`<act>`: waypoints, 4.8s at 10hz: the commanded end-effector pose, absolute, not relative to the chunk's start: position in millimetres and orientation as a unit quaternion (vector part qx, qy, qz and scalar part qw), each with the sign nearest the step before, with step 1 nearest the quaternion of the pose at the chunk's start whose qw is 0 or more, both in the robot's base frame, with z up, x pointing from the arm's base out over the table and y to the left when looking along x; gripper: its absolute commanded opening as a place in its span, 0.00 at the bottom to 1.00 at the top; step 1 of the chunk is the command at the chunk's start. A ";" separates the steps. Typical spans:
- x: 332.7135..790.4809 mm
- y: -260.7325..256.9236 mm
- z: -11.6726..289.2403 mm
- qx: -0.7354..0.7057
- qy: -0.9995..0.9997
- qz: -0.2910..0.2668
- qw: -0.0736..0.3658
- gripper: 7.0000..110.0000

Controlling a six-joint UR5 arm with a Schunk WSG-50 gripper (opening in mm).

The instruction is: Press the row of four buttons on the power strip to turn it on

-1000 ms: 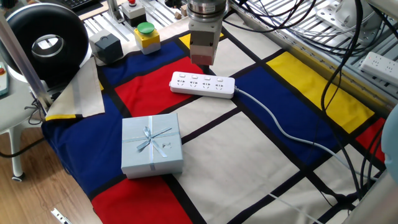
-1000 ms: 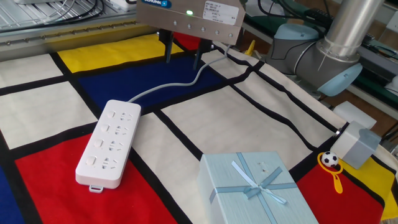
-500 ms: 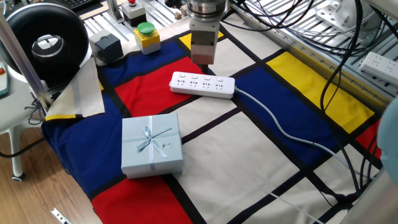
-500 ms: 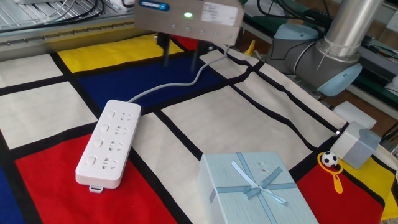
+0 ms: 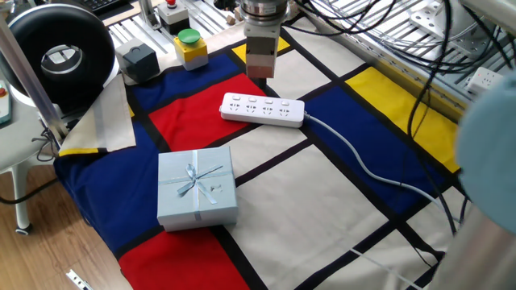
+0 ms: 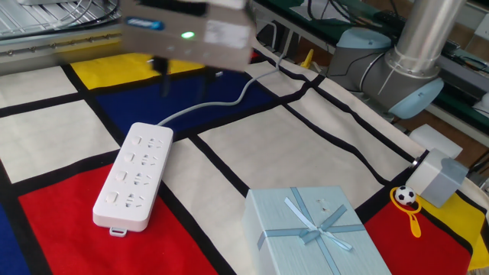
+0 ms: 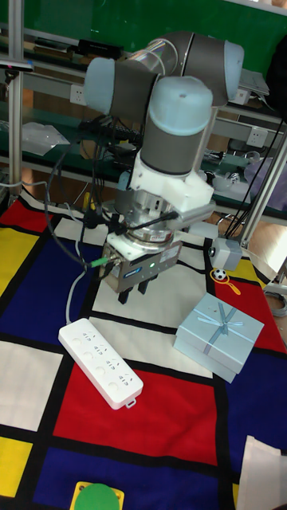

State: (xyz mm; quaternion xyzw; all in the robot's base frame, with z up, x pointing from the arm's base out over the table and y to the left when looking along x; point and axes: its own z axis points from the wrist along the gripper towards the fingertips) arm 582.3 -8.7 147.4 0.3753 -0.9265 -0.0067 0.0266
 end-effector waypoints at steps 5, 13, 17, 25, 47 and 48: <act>638.5 -37.0 106.9 0.379 -0.925 0.017 0.017 0.36; 650.1 -10.4 107.2 0.330 -0.944 -0.025 -0.023 0.36; 652.0 -12.8 107.1 0.341 -0.939 -0.019 -0.026 0.36; 650.0 -25.2 98.1 0.356 -0.934 -0.013 -0.036 0.36; 592.8 -66.8 37.1 0.360 -0.933 -0.010 0.002 0.57; 588.0 -64.3 36.9 0.355 -0.935 -0.012 0.005 0.57</act>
